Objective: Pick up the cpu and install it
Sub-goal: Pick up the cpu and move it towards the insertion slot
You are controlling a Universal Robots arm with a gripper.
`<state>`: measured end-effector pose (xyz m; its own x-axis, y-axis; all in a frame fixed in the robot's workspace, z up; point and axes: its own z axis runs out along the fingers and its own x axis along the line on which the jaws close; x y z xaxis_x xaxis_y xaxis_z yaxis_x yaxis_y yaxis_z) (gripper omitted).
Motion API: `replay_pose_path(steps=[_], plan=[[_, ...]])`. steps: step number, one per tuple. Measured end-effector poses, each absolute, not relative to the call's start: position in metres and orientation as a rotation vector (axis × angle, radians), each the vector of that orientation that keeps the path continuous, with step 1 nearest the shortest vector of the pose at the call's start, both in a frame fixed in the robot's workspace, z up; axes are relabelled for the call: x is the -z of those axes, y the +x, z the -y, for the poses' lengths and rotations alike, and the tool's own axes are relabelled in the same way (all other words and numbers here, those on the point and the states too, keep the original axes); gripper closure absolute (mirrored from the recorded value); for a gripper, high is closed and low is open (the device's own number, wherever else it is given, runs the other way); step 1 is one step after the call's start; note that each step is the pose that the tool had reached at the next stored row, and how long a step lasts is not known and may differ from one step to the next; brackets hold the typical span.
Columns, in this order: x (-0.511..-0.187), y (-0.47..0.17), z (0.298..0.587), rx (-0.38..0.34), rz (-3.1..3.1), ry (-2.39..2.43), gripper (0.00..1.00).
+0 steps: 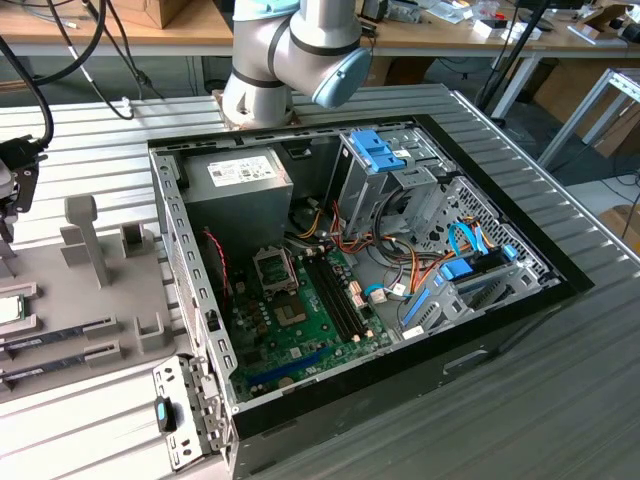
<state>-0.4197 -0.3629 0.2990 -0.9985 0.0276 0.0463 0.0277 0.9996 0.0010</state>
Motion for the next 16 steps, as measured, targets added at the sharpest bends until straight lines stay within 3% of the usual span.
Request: replay_pose_path(steps=[16], plan=[[-0.289, -0.422, 0.363, 0.005, 3.095, -0.037, 0.52]])
